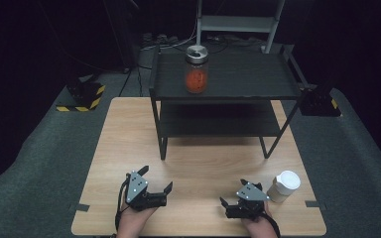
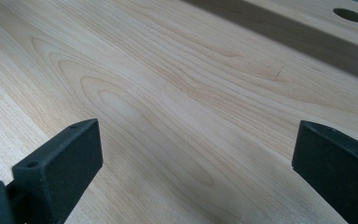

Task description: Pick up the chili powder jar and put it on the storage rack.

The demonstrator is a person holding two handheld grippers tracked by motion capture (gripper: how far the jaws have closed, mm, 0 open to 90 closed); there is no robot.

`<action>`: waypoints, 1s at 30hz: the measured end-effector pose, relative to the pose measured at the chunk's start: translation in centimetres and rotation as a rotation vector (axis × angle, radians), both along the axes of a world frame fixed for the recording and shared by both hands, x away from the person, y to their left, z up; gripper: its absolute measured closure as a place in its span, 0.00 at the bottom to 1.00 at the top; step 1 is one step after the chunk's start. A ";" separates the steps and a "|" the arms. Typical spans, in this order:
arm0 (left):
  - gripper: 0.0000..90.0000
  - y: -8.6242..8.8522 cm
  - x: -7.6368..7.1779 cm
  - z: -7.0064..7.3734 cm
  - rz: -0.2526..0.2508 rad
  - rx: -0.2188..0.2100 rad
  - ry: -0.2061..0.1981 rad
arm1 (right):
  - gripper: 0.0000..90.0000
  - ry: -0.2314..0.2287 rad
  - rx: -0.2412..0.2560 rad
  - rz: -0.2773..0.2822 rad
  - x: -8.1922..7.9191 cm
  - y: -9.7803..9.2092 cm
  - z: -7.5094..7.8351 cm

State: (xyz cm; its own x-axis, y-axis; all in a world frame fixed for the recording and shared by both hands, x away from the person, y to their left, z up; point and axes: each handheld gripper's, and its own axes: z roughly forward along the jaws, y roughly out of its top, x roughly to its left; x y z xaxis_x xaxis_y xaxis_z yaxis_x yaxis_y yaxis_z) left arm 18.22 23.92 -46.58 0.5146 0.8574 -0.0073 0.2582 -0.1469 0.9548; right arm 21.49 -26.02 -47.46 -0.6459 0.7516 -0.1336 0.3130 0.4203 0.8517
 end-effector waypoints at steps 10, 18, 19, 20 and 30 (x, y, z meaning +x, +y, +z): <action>0.01 -0.5 0.3 -1.6 0.034 0.107 0.122 | 0.01 -0.007 -0.003 -0.004 -0.1 0.1 -0.1; 0.01 -1.1 0.3 -1.4 0.040 0.168 0.125 | 0.01 -0.006 -0.007 -0.004 -0.1 0.2 0.0; 0.01 -1.4 0.3 -1.3 0.041 0.194 0.126 | 0.01 -0.006 -0.007 -0.006 -0.1 0.2 0.0; 0.01 -1.5 0.3 -1.3 0.042 0.196 0.126 | 0.01 -0.009 -0.006 -0.010 -0.2 0.2 -0.1; 0.01 -2.3 0.1 -1.1 0.039 0.255 0.110 | 0.01 -0.024 -0.020 -0.004 -0.4 0.4 -0.1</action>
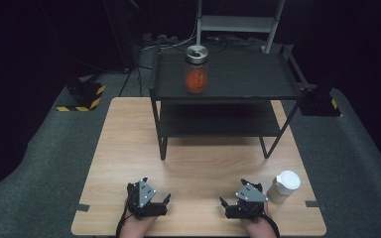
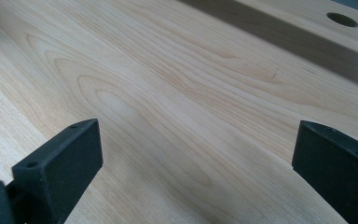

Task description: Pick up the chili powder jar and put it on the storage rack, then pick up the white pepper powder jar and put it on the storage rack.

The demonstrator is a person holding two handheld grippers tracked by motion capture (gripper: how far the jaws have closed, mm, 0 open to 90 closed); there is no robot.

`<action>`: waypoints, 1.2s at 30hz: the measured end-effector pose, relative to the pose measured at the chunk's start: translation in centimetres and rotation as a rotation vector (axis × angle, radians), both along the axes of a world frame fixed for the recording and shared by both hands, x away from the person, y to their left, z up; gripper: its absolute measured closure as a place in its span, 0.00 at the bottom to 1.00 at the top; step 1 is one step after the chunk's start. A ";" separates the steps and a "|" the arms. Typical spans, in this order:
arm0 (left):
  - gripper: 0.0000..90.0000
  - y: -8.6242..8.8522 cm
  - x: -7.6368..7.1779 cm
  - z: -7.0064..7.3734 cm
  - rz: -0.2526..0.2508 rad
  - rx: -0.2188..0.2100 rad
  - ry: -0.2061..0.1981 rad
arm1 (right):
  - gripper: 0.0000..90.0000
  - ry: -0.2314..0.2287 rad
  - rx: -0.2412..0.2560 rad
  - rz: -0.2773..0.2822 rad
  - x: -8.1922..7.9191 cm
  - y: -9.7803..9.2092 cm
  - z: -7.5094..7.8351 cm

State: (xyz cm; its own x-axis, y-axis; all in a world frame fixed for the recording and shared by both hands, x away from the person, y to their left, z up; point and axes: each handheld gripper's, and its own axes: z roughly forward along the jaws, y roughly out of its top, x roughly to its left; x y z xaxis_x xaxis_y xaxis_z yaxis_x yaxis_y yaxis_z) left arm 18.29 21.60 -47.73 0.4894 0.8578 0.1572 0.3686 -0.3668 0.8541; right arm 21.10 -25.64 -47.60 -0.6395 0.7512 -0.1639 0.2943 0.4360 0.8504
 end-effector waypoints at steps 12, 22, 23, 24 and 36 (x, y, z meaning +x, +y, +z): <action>0.01 0.3 0.2 0.1 -0.013 -0.007 0.010 | 0.01 -0.014 0.000 0.009 -0.2 -0.1 -0.1; 0.01 0.1 0.6 0.2 -0.036 0.011 0.019 | 0.01 -0.063 0.079 0.026 -1.4 -1.0 -0.1; 0.01 0.1 0.6 0.2 -0.036 0.011 0.019 | 0.01 -0.063 0.079 0.026 -1.4 -1.0 -0.1; 0.01 0.1 0.6 0.2 -0.035 0.010 0.018 | 0.01 -0.074 0.080 0.029 -1.6 -1.1 0.0; 0.01 0.3 0.1 0.0 -0.038 0.002 -0.004 | 0.00 -0.111 0.137 0.021 -2.5 -1.8 1.8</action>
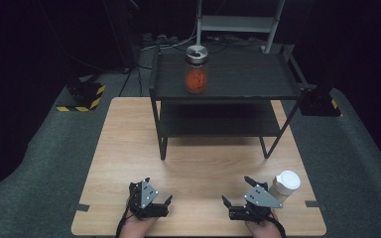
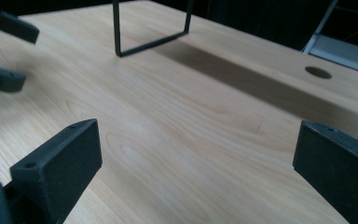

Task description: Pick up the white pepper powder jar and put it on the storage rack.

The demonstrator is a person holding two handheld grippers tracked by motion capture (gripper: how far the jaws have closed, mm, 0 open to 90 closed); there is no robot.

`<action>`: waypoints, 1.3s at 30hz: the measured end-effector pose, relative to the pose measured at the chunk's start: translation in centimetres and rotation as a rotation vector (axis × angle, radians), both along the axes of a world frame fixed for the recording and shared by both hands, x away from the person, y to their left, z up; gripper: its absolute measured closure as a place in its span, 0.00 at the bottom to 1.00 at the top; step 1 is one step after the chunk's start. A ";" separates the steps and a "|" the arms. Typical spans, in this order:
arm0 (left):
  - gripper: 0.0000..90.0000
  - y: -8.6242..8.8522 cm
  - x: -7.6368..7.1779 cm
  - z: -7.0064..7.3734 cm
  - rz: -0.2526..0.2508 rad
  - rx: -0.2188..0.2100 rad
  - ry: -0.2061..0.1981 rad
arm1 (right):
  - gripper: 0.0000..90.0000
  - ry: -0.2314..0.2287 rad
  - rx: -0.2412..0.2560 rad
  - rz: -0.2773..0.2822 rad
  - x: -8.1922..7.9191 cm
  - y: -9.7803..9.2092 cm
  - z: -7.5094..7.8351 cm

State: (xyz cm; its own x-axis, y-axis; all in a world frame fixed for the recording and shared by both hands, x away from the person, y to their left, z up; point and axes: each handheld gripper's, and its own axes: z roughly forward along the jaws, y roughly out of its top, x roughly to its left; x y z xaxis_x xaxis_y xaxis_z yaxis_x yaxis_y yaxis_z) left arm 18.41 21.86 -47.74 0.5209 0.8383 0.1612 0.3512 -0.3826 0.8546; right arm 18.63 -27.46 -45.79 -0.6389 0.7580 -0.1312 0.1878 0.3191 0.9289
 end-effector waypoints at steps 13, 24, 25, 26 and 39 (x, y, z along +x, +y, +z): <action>0.01 0.2 -0.6 -0.1 0.000 -0.005 -0.009 | 0.00 -0.033 0.053 0.005 -0.4 -0.6 1.4; 0.01 0.1 -0.4 0.0 -0.008 0.008 -0.005 | 0.00 -0.077 0.087 -0.049 -1.6 -2.6 2.6; 0.01 0.1 -0.4 0.0 -0.009 0.010 -0.005 | 0.00 -0.081 0.092 -0.055 -1.7 -2.8 2.7; 0.01 0.1 -0.4 0.0 -0.009 0.012 -0.007 | 0.00 -0.086 0.097 -0.061 -1.8 -3.0 2.7; 0.01 0.3 -0.7 -0.2 -0.012 0.003 -0.023 | 0.00 -0.130 0.121 -0.116 -2.1 -4.4 3.9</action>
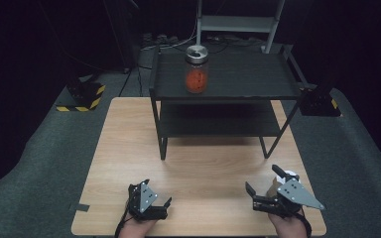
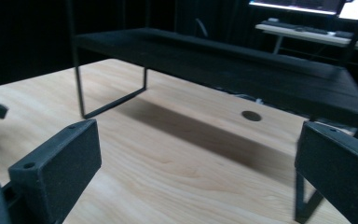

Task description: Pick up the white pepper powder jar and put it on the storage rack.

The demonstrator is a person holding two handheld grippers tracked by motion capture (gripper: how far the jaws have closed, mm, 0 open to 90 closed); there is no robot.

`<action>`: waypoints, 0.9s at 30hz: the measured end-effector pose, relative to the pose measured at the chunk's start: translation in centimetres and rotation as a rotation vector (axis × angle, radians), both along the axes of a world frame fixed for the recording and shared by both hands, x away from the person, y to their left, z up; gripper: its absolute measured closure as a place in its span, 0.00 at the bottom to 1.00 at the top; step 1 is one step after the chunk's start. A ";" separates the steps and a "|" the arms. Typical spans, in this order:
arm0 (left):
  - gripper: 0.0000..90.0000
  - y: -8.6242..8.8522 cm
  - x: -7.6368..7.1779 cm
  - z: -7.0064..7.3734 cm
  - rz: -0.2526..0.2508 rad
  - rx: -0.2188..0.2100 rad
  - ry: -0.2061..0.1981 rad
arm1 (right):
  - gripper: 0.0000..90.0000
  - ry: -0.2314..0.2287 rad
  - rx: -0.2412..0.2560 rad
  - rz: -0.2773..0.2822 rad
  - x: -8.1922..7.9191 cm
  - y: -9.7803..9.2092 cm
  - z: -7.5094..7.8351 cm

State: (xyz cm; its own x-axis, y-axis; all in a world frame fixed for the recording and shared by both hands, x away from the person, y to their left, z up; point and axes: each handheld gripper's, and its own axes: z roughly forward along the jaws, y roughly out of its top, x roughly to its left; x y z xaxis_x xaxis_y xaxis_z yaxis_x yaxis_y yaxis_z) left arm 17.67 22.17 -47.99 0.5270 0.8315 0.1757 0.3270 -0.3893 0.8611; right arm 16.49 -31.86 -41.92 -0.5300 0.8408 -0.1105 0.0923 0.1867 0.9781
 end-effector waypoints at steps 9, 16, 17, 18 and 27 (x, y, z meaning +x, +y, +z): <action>0.01 -0.1 0.1 0.1 -0.006 0.011 0.005 | 0.00 -0.020 0.003 -0.081 -0.8 -1.8 0.4; 0.01 -0.2 0.3 0.2 -0.015 0.024 0.013 | 0.00 -0.006 -0.024 -0.157 -1.1 -2.9 -0.1; 0.01 -0.2 0.3 0.2 -0.015 0.024 0.013 | 0.00 -0.006 -0.024 -0.157 -1.1 -2.9 -0.1; 0.01 -0.3 0.3 0.2 -0.017 0.027 0.010 | 0.00 0.007 -0.022 -0.183 -1.0 -3.3 -0.3; 0.01 -0.1 0.3 0.2 -0.022 0.017 0.012 | 0.00 0.051 -0.044 -0.217 -0.5 -3.9 -1.3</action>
State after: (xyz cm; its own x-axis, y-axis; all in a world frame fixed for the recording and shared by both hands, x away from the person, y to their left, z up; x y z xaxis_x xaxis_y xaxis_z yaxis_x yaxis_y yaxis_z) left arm 18.02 22.09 -47.78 0.5470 0.8168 0.1836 0.3287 -0.4112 0.8502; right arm 16.03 -35.72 -43.21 -0.3433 0.9306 -0.1270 0.1840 0.1992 0.9625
